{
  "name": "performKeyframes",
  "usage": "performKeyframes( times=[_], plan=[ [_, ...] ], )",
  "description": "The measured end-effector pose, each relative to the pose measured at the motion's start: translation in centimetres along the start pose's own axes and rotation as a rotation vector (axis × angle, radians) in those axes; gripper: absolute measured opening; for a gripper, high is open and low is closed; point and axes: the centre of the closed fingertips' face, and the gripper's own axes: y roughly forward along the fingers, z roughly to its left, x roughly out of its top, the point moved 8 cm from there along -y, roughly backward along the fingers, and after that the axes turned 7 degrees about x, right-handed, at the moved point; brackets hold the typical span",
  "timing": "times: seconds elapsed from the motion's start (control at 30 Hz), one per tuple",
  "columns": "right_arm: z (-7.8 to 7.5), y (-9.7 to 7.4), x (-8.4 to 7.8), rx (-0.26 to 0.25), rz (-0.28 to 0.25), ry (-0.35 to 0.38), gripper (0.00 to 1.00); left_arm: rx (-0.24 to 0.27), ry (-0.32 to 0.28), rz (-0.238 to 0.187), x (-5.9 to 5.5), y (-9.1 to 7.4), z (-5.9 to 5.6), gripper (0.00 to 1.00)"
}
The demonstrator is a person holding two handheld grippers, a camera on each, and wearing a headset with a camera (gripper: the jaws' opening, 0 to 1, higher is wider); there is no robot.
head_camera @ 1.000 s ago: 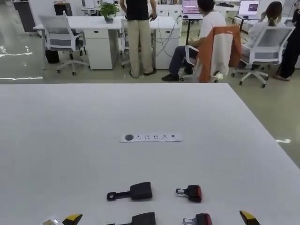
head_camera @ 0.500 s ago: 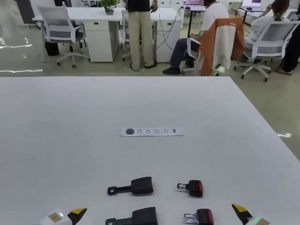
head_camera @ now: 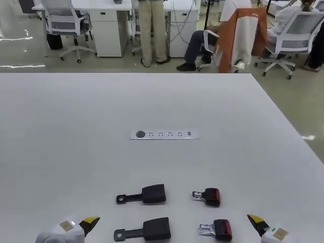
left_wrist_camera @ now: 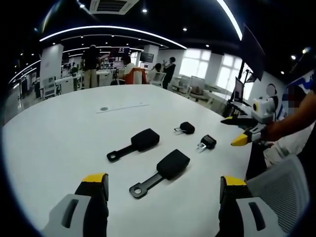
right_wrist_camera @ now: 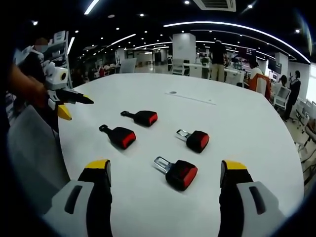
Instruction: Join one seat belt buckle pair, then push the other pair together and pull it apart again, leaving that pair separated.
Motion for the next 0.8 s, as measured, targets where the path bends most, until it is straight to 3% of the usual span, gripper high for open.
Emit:
performKeyframes(
  times=[0.4,0.8],
  plan=[
    [-0.7,1.0,0.2,0.031,0.031,-0.006,0.9,-0.021,0.014,0.022,-0.1,1.7,0.7,0.93],
    [-1.6,2.3,0.2,0.061,0.057,-0.012,0.88,-0.043,0.026,0.051,0.4,3.2,0.1,0.93]
  ],
)
